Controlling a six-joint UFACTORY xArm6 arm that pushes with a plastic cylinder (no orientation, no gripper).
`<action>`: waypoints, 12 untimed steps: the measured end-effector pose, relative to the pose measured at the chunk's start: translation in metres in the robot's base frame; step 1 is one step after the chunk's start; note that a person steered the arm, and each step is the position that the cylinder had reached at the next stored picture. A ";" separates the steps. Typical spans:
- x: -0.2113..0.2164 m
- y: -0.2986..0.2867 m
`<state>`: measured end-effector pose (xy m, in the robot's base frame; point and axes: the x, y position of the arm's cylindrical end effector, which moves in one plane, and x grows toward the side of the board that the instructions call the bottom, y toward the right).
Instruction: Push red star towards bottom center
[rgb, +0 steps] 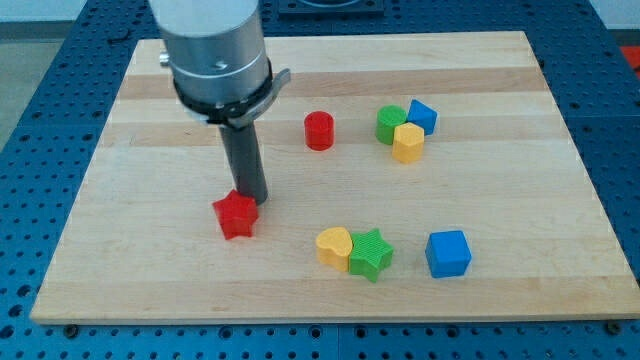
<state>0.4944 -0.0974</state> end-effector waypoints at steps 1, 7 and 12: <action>0.009 -0.006; 0.040 -0.034; 0.040 -0.006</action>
<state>0.5343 -0.1037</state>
